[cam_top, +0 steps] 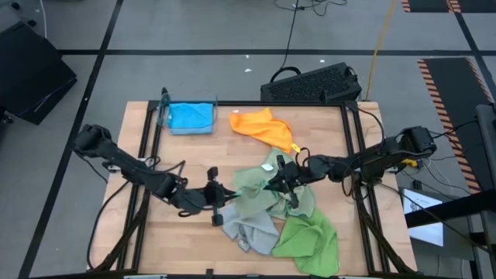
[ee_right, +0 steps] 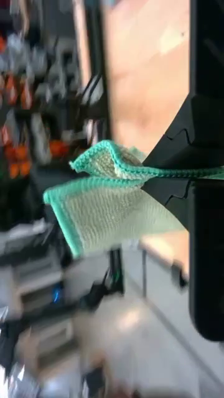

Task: Fold microfiber towels
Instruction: Fold the left light green microfiber cloth

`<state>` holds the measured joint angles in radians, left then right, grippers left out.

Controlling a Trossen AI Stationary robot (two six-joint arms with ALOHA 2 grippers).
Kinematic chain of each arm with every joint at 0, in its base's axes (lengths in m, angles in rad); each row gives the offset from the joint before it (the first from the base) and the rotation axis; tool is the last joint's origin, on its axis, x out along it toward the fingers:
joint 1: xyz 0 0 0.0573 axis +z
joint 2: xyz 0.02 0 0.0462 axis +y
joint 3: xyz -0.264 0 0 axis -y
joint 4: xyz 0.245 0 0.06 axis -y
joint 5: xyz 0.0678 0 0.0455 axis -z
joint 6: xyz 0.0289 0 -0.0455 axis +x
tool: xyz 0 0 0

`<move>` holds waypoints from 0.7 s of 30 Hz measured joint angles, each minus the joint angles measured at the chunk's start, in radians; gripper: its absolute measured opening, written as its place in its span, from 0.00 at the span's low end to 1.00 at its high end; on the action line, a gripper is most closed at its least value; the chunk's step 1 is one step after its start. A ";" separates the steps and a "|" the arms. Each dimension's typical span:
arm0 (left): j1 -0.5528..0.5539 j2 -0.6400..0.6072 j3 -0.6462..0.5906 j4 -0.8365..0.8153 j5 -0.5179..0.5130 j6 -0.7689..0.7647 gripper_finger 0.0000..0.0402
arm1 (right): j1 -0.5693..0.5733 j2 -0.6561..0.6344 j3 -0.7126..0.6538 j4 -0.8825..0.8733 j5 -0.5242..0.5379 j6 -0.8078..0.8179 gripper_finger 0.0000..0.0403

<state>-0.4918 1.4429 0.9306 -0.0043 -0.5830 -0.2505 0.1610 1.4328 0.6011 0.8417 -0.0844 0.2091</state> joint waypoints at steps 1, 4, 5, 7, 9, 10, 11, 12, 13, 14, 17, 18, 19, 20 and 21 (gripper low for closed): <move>0.000 0.010 0.000 -0.003 -0.010 -0.018 0.01 | 0.000 0.017 -0.002 -0.002 0.016 -0.010 0.00; 0.000 0.024 0.000 -0.015 -0.040 -0.064 0.02 | 0.000 0.072 -0.002 0.007 0.062 -0.034 0.00; 0.000 0.024 0.000 -0.027 -0.044 -0.084 0.02 | -0.002 0.087 -0.002 0.007 0.077 -0.043 0.00; 0.001 0.024 0.000 -0.055 -0.044 -0.132 0.01 | -0.003 0.111 -0.002 0.001 0.090 -0.060 0.00; 0.001 0.023 0.000 -0.077 -0.044 -0.172 0.01 | -0.003 0.119 -0.002 -0.012 0.091 -0.071 0.00; 0.000 0.020 0.000 -0.084 -0.045 -0.185 0.01 | -0.004 0.119 -0.002 -0.014 0.091 -0.074 0.00; 0.001 0.017 0.000 -0.084 -0.047 -0.192 0.02 | -0.004 0.119 -0.002 -0.020 0.091 -0.076 0.00; 0.006 0.016 0.000 -0.081 -0.051 -0.197 0.02 | -0.004 0.118 -0.002 -0.026 0.090 -0.076 0.00; 0.015 0.017 0.000 -0.081 -0.053 -0.200 0.03 | -0.004 0.118 -0.002 -0.042 0.090 -0.076 0.00; 0.027 0.020 0.000 -0.083 -0.053 -0.208 0.03 | -0.004 0.118 -0.002 -0.064 0.091 -0.076 0.00; 0.076 0.027 0.000 -0.106 -0.054 -0.244 0.01 | -0.004 0.112 -0.002 -0.160 0.119 -0.093 0.00; 0.095 0.026 0.000 -0.112 -0.054 -0.257 0.01 | -0.004 0.112 -0.001 -0.184 0.137 -0.100 0.00; 0.113 0.026 0.000 -0.116 -0.050 -0.270 0.01 | -0.006 0.112 -0.001 -0.206 0.153 -0.108 0.00; 0.132 0.026 0.000 -0.124 -0.040 -0.284 0.02 | -0.009 0.112 -0.001 -0.227 0.164 -0.116 0.00; 0.151 0.029 0.000 -0.130 -0.028 -0.292 0.02 | -0.014 0.112 -0.001 -0.237 0.165 -0.117 0.00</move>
<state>-0.3410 1.4714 0.9306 -0.1339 -0.6110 -0.5426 0.1469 1.5448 0.5999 0.6043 0.0809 0.0923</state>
